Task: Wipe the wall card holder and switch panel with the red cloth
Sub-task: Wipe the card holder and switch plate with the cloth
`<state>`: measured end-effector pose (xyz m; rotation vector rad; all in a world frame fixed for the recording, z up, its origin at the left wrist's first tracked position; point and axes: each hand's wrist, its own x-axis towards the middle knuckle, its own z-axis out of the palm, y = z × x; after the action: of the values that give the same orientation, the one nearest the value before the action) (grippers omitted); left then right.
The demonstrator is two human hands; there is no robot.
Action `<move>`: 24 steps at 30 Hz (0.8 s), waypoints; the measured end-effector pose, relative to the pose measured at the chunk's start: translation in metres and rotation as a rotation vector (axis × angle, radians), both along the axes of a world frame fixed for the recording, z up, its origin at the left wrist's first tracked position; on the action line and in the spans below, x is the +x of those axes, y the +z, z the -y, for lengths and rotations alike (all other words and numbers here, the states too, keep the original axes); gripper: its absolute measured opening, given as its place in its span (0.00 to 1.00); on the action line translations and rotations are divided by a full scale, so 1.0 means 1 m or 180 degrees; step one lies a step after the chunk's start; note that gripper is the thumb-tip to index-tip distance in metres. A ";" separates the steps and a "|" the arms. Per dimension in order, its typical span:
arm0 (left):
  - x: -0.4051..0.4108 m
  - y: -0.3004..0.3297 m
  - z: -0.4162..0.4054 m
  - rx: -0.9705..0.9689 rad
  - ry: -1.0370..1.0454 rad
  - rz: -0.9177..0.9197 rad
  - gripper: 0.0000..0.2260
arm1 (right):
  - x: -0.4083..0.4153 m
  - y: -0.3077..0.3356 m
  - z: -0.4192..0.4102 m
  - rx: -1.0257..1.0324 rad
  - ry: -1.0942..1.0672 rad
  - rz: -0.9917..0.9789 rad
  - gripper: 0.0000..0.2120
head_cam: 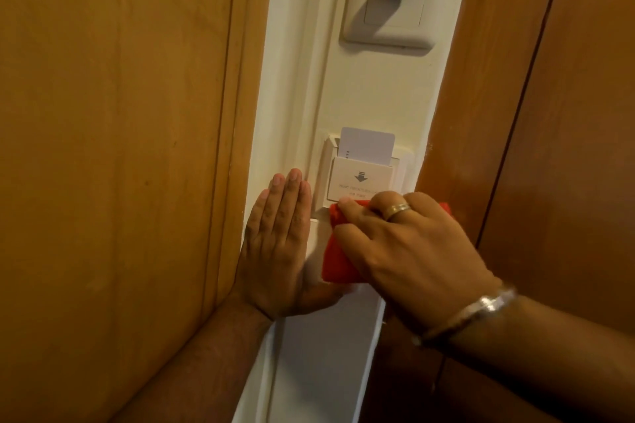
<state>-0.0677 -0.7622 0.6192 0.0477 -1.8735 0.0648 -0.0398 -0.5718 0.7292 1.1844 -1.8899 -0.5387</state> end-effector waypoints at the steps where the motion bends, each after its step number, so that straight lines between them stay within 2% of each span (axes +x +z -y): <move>1: 0.000 0.000 0.000 -0.0003 -0.0027 0.0002 0.53 | -0.001 0.001 -0.005 0.0023 -0.0045 0.0092 0.25; 3: -0.001 -0.002 0.002 -0.0014 0.0003 0.0009 0.54 | -0.004 0.001 -0.018 0.0044 -0.0199 0.0262 0.30; 5: -0.001 -0.002 0.001 0.0002 0.0002 0.0006 0.54 | -0.002 0.002 -0.023 0.0027 -0.0337 0.0284 0.32; 10: 0.000 0.000 0.001 0.0062 -0.0184 0.0001 0.51 | 0.003 0.034 0.016 -0.0370 0.0271 -0.0004 0.20; 13: 0.000 -0.001 0.000 0.0023 -0.0125 -0.0045 0.49 | 0.003 0.025 0.030 0.0115 0.0373 0.0019 0.19; 15: -0.001 -0.002 0.000 -0.0034 -0.0064 -0.0078 0.49 | 0.001 0.020 0.020 0.0377 0.0291 0.0105 0.21; 20: 0.000 0.001 0.002 -0.0007 -0.0147 -0.0091 0.52 | -0.008 0.038 0.008 -0.0132 0.0340 -0.0021 0.25; 24: -0.002 -0.003 0.004 -0.0077 0.0018 0.0017 0.55 | -0.014 0.014 -0.011 0.0223 0.0494 -0.0023 0.30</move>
<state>-0.0693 -0.7659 0.6163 0.0362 -1.8776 0.0917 -0.0533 -0.5606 0.7436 1.3601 -1.7676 -0.5265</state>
